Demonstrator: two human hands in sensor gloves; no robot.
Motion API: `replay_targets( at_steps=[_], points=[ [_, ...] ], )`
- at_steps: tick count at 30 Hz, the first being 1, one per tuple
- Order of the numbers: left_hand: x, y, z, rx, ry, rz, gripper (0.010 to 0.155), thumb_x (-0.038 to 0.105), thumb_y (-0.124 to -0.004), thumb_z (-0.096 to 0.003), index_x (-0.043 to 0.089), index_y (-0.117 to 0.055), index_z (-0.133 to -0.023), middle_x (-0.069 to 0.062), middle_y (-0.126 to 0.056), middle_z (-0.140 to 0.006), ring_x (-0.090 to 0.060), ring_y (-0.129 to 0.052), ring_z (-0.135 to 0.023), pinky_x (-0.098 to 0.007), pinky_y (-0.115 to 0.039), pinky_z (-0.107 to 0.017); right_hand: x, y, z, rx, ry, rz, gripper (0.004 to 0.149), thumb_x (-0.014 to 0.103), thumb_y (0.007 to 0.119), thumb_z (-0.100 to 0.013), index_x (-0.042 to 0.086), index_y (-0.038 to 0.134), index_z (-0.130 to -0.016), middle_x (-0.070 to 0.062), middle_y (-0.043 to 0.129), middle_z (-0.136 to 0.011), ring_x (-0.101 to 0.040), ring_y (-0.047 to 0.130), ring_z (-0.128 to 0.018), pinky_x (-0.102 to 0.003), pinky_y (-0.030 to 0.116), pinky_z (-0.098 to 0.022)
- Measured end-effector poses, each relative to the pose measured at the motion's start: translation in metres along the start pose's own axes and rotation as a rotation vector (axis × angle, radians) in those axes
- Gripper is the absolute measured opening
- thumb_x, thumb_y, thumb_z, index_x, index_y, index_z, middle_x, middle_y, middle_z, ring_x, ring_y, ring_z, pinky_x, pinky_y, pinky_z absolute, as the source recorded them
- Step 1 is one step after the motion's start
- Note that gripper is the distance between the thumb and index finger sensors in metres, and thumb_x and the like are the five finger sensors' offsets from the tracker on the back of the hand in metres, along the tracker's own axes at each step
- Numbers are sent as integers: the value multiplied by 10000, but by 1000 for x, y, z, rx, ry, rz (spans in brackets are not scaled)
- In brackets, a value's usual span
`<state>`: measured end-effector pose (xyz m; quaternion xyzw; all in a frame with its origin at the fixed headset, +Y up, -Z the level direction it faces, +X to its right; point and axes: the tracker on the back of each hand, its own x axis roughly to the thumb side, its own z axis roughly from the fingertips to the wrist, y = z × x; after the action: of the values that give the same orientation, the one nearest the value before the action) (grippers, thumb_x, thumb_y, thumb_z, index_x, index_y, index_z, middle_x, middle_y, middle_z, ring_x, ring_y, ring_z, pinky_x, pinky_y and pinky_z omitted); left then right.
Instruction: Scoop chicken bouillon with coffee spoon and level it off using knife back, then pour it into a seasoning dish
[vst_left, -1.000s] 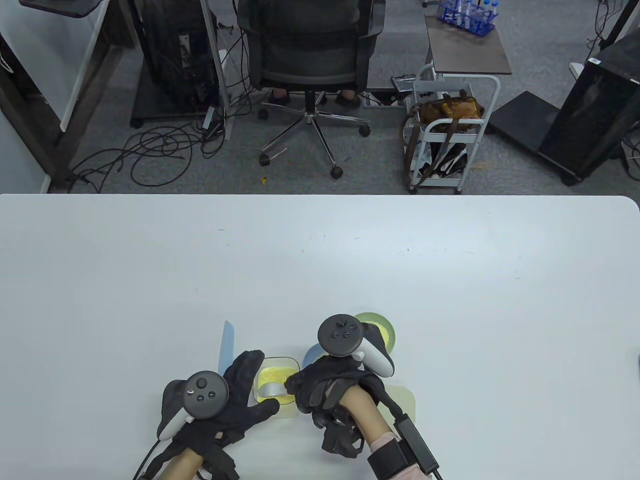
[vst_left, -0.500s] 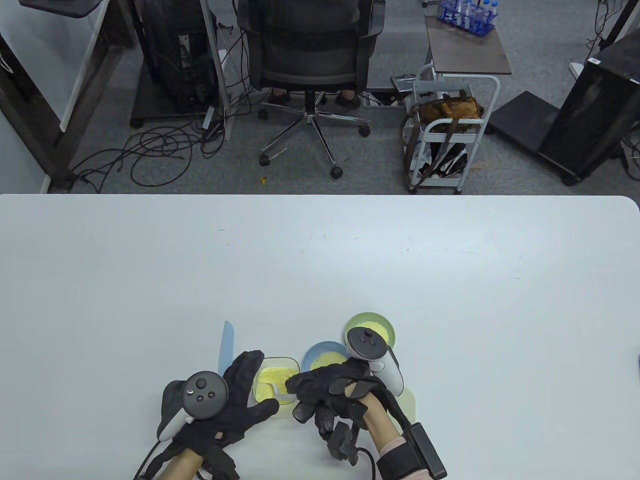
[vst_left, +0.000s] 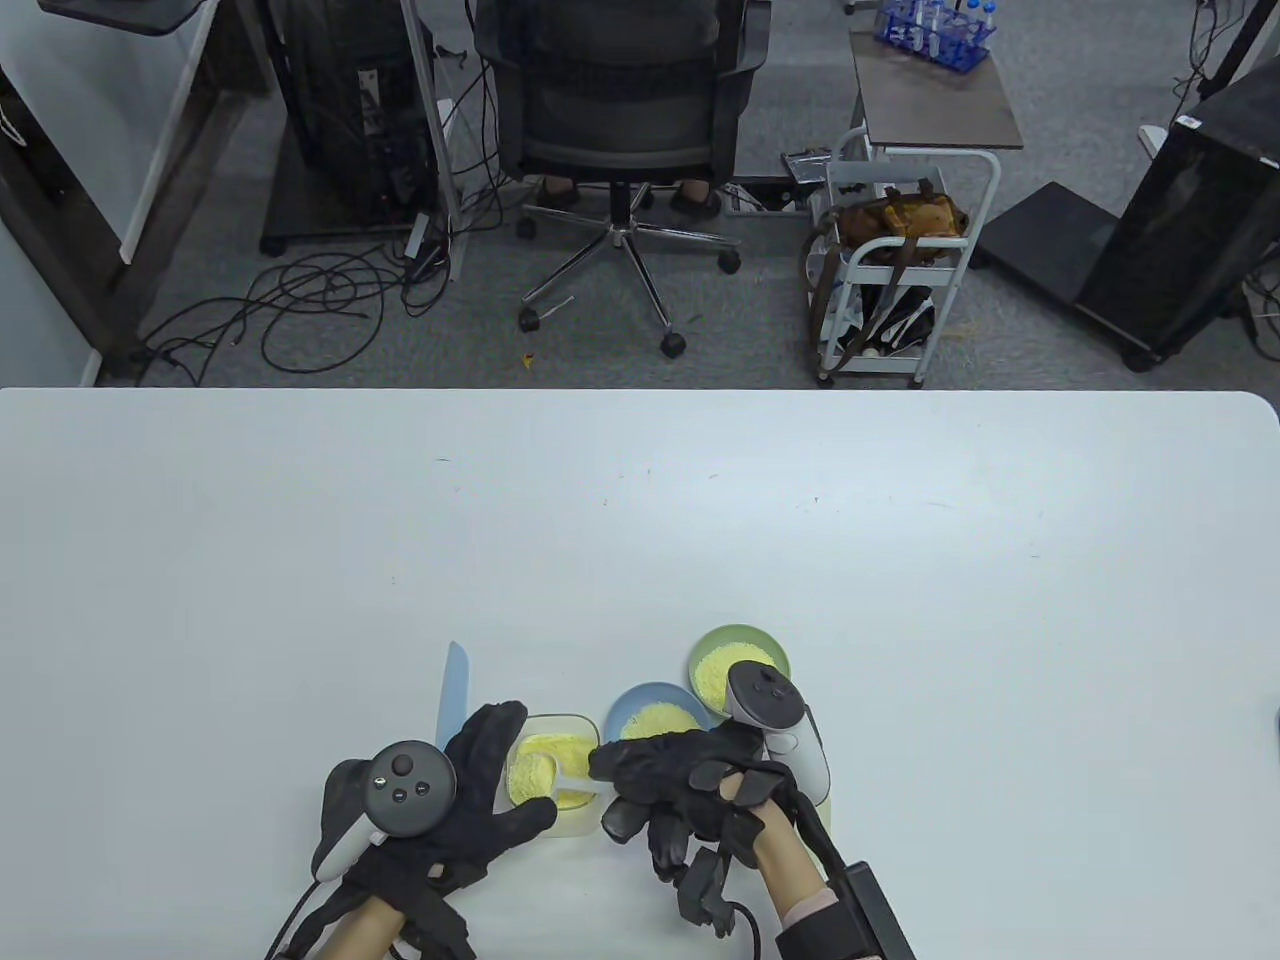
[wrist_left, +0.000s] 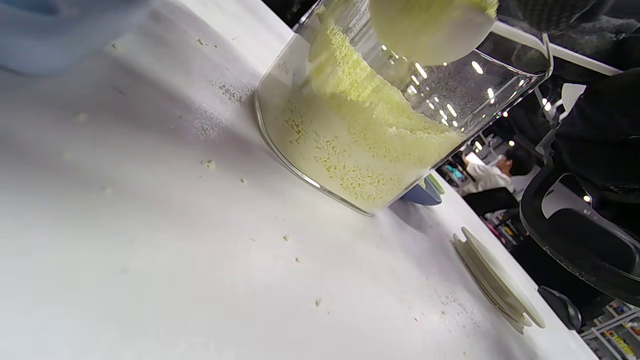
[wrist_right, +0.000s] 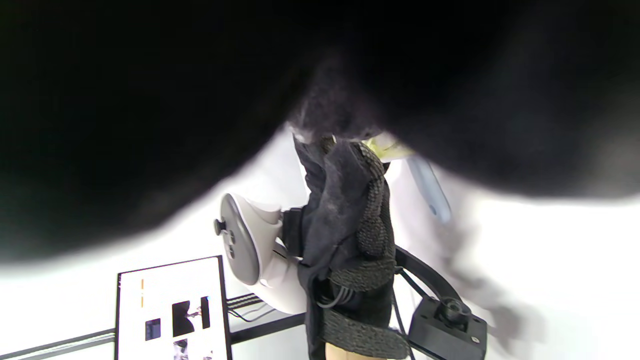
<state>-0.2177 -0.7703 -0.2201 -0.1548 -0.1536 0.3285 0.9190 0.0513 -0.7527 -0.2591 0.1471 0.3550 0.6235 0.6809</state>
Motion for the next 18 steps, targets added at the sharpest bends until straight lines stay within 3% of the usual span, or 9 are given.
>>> replay_targets(
  at_steps=[5, 14, 18],
  points=[
    [0, 8, 3, 3, -3, 2, 956, 725, -673, -419, 328, -150, -1114, -193, -195, -1193, -438, -299, -1129, -626, -393, -762, -3, -8, 11, -16, -73, -42, 430, 114, 717, -424, -107, 632, -783, -325, 902, -361, 8, 988, 55, -299, 935, 16],
    [0, 33, 17, 62, -17, 60, 939, 719, -681, -416, 221, -319, -1126, -212, -392, -1179, -452, -483, -1087, -610, -493, -728, -14, -5, 22, -71, -212, -53, 426, 111, 724, -431, -136, 643, -769, -329, 910, -323, 7, 992, 67, -295, 928, 38],
    [-6, 50, 23, 158, 1, 39, 640, 548, -682, -503, 260, -589, -1067, -181, -655, -1106, -414, -727, -976, -569, -588, -691, -12, -3, 25, -107, -263, -58, 425, 109, 724, -435, -153, 643, -759, -327, 910, -299, 5, 983, 84, -295, 920, 53]
  ],
)
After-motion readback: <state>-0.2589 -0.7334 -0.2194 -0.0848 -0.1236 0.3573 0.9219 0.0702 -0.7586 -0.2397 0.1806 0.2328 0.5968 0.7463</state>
